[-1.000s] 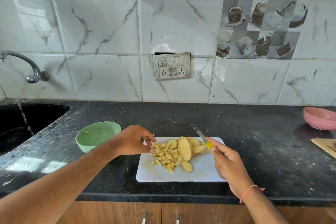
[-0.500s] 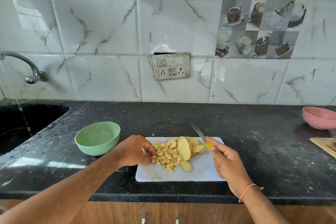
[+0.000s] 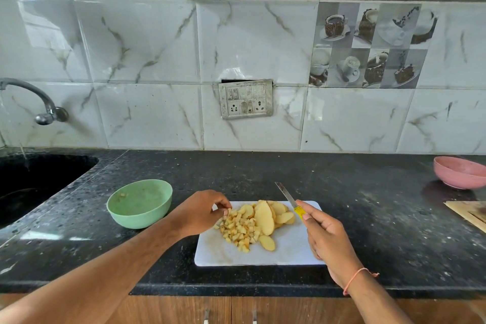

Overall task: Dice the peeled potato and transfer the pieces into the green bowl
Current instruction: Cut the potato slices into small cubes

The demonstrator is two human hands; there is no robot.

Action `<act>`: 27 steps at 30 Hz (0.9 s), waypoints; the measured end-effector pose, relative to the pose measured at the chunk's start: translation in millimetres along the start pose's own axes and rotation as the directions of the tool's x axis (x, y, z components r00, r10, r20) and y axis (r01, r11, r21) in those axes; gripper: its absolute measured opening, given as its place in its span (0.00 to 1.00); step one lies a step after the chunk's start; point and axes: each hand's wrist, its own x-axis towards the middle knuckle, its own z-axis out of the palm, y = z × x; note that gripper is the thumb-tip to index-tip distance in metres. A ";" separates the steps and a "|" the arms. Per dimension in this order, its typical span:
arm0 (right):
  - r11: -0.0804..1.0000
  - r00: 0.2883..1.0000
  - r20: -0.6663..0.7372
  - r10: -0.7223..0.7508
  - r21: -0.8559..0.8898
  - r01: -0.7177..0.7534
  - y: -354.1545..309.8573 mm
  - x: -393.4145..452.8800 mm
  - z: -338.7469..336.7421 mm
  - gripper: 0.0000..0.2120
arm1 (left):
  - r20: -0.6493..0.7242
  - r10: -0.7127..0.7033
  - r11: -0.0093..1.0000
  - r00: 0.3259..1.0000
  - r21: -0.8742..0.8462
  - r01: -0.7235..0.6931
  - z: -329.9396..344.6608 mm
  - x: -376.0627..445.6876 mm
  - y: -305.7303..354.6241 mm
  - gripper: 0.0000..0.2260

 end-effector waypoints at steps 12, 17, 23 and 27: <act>1.000 1.000 -0.012 0.001 0.024 -0.001 -1.8 -1.1 -0.5 0.17 | 0.017 -0.010 0.983 1.000 -0.185 0.013 6.0 26.2 18.8 0.18; 1.000 1.000 -0.008 0.014 0.028 -0.013 -1.8 -0.9 -0.8 0.17 | 0.174 -0.033 0.999 0.984 0.022 0.030 7.9 40.0 28.3 0.29; 1.000 1.000 -0.005 0.017 0.021 -0.017 -0.9 -0.9 -1.5 0.17 | 0.350 -0.087 0.982 0.933 0.189 0.021 8.5 64.6 48.9 0.33; 1.000 1.000 -0.002 0.015 0.019 -0.015 -1.9 -0.3 -1.9 0.17 | 0.354 -0.110 0.954 0.929 0.300 -0.001 6.1 71.0 54.2 0.26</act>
